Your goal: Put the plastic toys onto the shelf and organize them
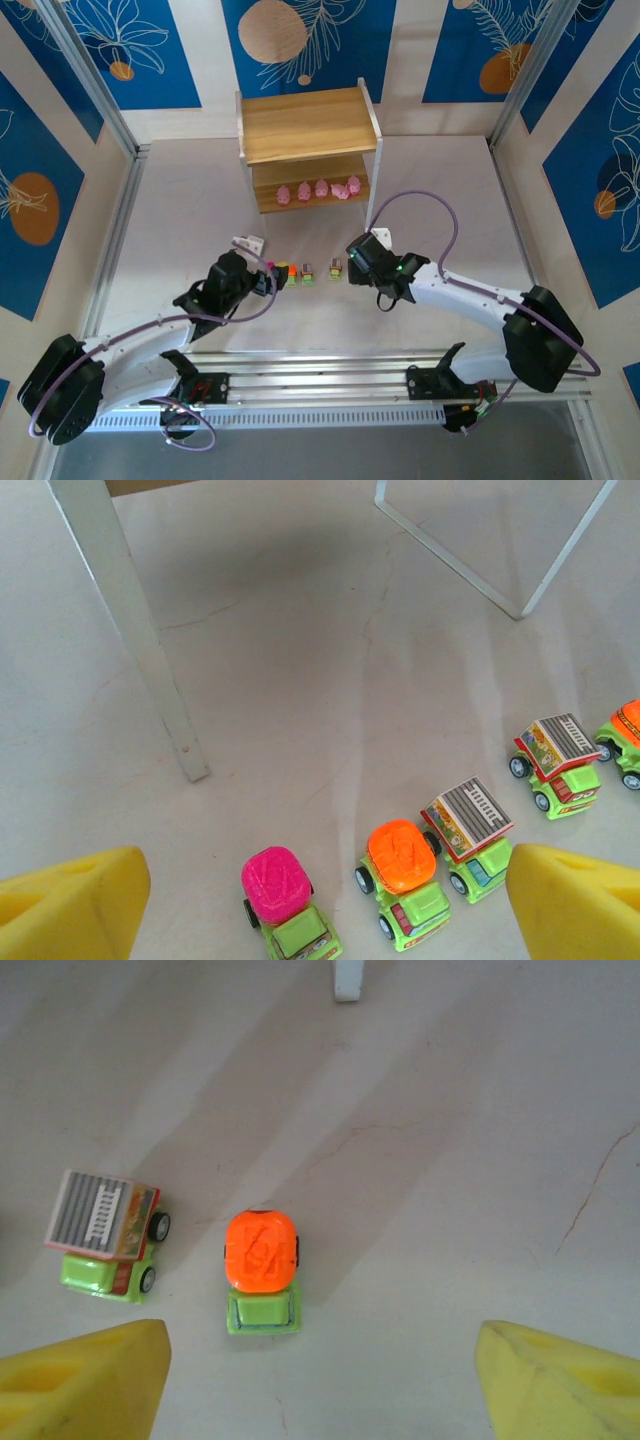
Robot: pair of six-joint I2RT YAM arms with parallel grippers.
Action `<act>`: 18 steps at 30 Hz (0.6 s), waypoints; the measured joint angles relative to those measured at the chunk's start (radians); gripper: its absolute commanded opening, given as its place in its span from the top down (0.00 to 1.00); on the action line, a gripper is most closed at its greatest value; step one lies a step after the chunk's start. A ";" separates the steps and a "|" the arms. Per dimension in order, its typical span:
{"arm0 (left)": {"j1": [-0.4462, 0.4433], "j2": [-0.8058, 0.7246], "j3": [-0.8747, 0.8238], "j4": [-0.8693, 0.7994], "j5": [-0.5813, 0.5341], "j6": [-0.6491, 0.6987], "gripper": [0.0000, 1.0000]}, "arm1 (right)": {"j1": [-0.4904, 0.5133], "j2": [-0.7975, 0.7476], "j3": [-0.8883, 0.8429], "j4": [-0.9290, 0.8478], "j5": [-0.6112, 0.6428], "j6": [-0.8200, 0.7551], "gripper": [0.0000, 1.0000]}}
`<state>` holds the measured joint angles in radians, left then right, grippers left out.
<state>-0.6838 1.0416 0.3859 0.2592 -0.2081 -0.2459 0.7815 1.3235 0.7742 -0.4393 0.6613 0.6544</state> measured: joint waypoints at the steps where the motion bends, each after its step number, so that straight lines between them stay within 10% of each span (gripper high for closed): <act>1: 0.004 0.000 0.000 0.000 0.004 -0.006 0.08 | -0.003 0.012 0.005 -0.001 -0.006 -0.001 0.23; 18: 0.058 -0.016 -0.013 0.004 0.059 -0.045 0.08 | -0.008 0.146 0.039 0.025 -0.076 -0.034 0.39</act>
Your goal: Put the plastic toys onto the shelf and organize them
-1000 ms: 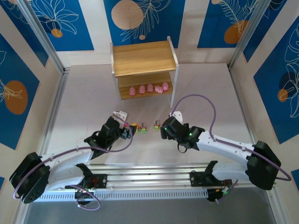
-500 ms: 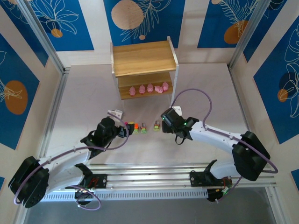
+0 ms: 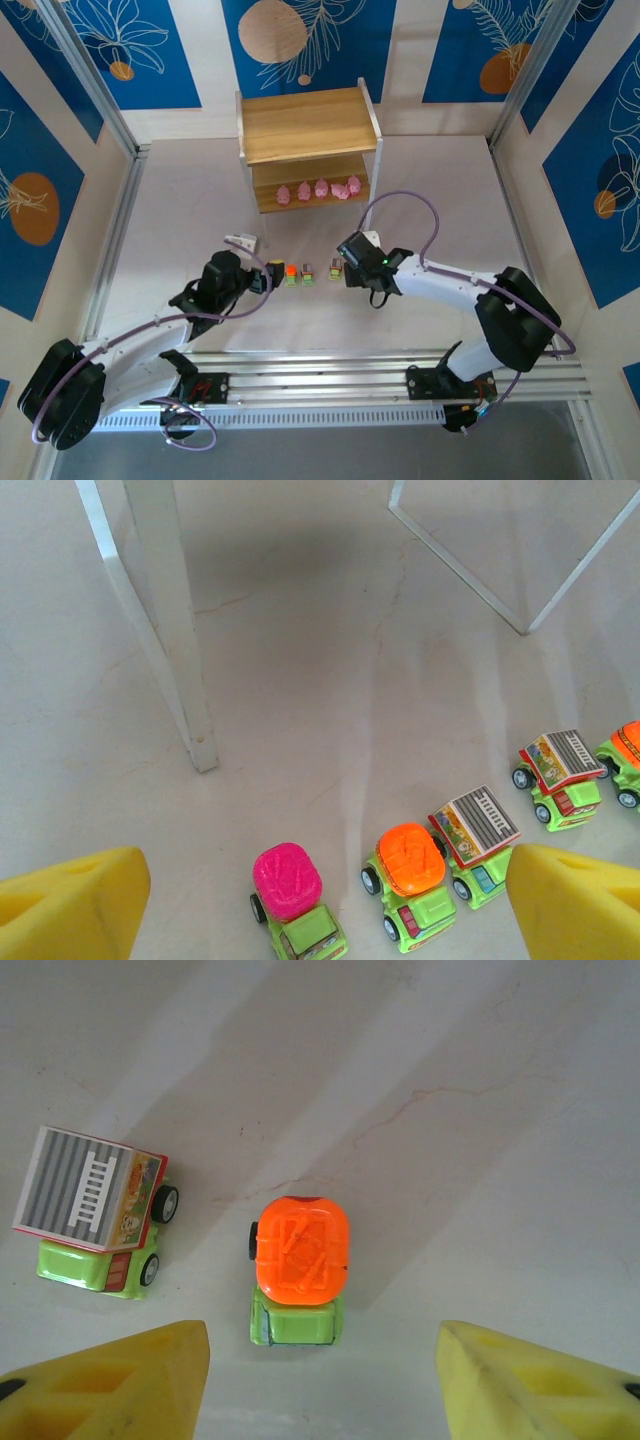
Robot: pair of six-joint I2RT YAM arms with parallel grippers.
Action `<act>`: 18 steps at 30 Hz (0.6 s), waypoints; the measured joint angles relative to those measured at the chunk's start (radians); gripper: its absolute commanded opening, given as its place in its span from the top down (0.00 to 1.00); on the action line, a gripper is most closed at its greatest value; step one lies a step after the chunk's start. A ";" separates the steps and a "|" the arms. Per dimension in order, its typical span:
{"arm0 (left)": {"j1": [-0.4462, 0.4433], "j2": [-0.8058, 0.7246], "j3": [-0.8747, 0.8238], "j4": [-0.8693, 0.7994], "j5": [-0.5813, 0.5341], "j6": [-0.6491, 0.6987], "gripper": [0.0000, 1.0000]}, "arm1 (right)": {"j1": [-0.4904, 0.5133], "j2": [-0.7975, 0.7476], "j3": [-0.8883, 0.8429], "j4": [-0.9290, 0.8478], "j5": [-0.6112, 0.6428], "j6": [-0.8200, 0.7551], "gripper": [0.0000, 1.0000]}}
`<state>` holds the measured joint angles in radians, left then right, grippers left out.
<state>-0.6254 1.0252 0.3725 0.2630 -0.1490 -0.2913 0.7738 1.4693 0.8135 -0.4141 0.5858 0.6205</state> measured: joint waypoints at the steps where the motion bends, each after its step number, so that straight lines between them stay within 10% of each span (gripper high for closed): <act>1: 0.002 0.000 0.000 0.000 0.002 0.000 0.08 | 0.000 0.007 0.000 0.003 -0.005 -0.002 0.40; 18: 0.021 0.001 -0.002 0.004 0.030 -0.018 0.08 | -0.002 0.079 0.004 0.047 -0.040 -0.010 0.46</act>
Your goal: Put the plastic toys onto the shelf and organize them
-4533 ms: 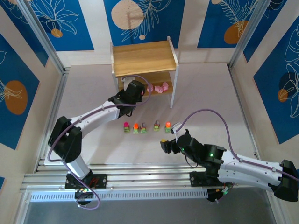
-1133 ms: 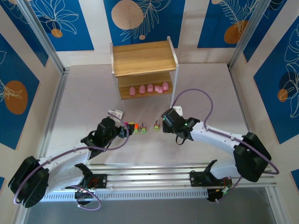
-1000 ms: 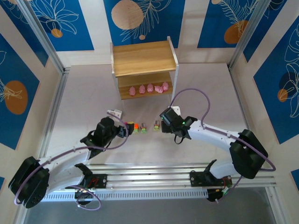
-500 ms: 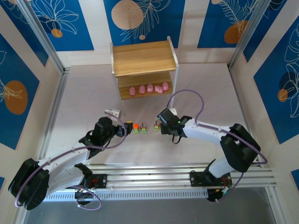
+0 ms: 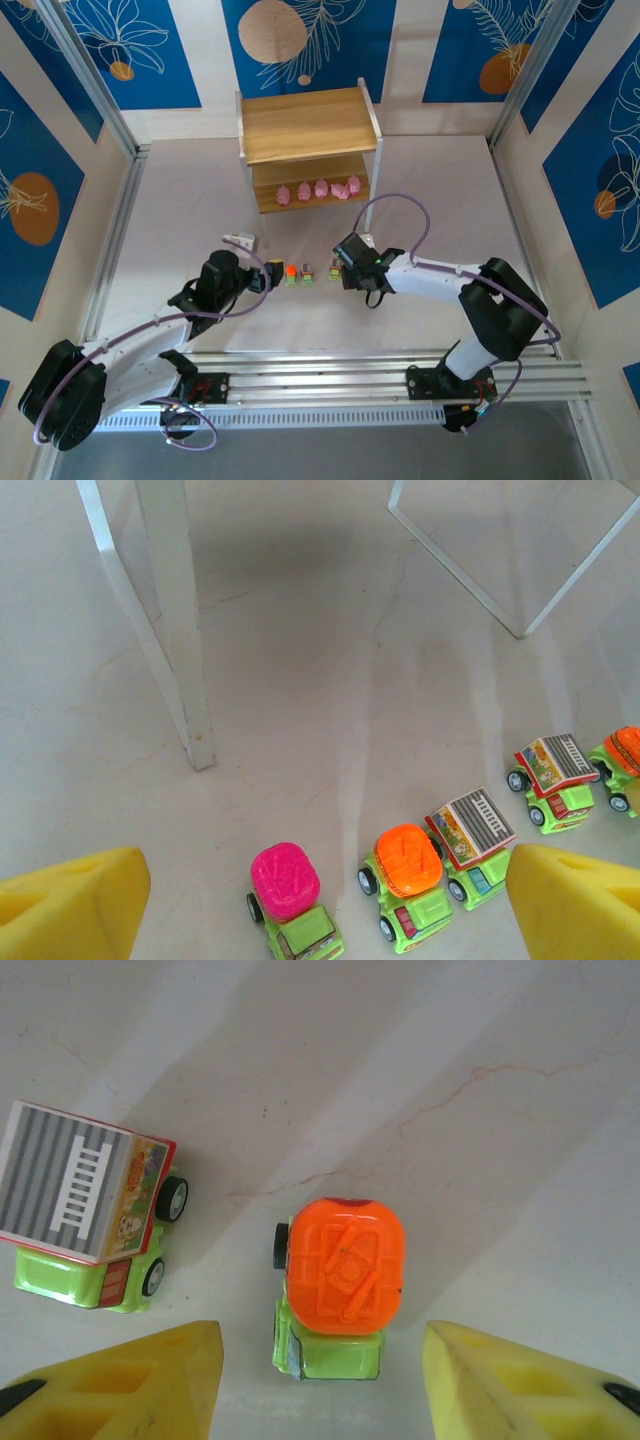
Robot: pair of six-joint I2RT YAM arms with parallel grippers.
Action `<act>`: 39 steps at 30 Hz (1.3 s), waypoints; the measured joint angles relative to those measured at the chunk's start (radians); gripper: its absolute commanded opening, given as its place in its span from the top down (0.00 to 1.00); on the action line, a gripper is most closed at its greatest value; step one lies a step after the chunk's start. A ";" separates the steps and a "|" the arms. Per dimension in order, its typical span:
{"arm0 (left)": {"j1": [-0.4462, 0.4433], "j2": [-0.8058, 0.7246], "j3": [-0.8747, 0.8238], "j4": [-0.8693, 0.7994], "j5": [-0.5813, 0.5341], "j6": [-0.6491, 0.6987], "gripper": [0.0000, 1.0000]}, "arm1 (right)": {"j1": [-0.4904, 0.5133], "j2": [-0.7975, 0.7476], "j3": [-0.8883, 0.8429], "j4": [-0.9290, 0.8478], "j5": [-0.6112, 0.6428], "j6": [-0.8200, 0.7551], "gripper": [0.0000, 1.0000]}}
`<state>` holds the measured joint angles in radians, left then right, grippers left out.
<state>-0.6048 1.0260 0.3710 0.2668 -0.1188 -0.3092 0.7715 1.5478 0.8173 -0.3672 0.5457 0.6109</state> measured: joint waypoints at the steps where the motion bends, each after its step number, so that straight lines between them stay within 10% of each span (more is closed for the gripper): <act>1: 0.001 0.001 0.000 0.003 0.001 0.000 0.08 | 0.000 0.004 0.000 0.002 -0.001 0.000 0.47; 39: 0.005 0.011 0.000 0.011 0.017 0.000 0.08 | -0.007 0.061 0.008 0.015 0.000 -0.010 0.69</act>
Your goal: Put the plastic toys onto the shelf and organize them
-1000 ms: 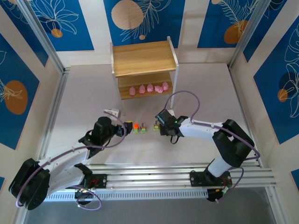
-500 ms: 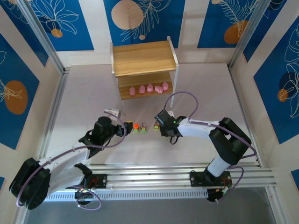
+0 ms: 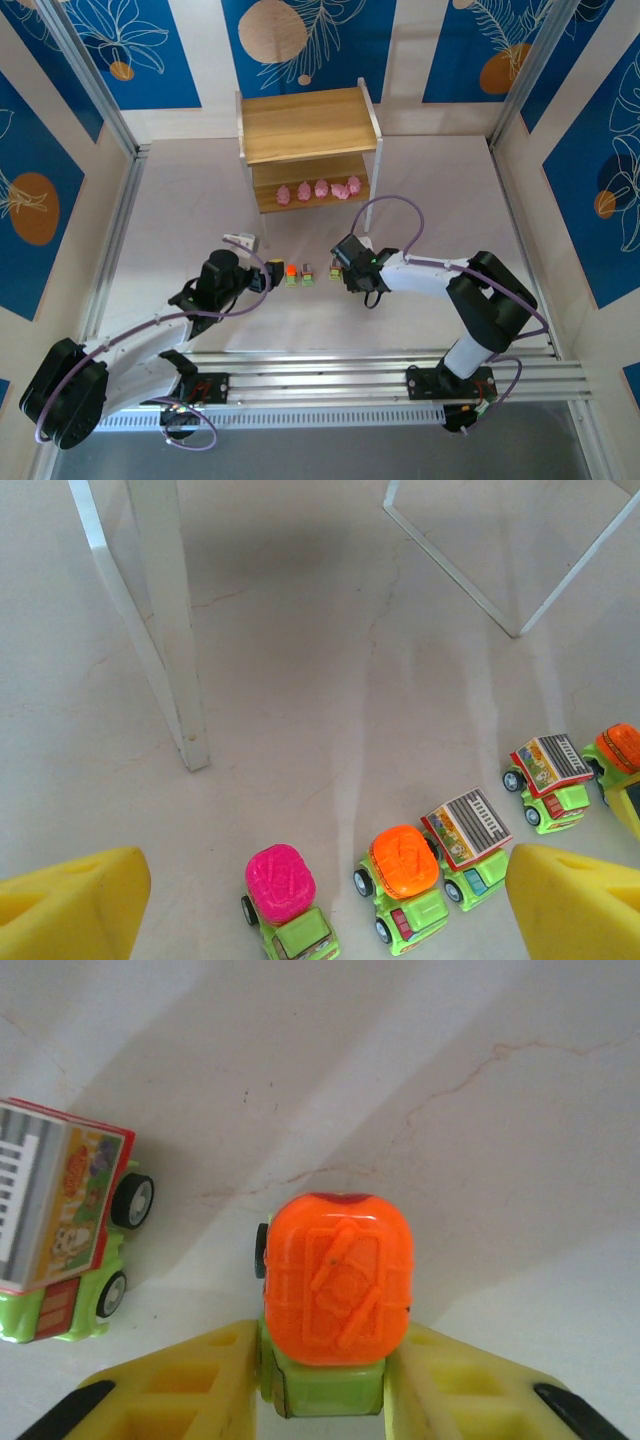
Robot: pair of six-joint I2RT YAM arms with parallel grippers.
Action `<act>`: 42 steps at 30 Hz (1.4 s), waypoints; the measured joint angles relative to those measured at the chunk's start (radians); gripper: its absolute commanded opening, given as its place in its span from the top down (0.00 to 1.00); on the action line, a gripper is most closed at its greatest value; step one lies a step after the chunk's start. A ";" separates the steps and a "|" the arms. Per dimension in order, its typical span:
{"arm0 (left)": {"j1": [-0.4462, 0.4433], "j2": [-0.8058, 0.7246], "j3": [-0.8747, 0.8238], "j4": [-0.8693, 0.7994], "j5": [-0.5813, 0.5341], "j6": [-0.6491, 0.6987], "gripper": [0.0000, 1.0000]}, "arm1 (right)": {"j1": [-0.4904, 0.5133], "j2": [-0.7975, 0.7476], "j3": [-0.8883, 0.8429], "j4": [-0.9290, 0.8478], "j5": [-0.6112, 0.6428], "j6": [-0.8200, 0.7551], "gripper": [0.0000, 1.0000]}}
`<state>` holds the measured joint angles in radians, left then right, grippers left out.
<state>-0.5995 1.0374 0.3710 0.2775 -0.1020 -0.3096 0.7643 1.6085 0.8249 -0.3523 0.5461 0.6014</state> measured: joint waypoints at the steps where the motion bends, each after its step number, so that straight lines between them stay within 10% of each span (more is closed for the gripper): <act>1: 0.000 0.000 0.000 0.000 0.002 0.000 0.08 | 0.000 0.000 0.003 0.000 0.001 -0.001 0.69; 42: 0.002 0.027 0.000 0.022 0.032 0.000 0.08 | 0.104 -0.283 0.348 -0.398 0.098 -0.100 0.81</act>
<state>-0.5972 1.0645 0.3710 0.2993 -0.0696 -0.3096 0.8680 1.3251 1.1728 -0.7502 0.6437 0.5011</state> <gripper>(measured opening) 0.917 0.228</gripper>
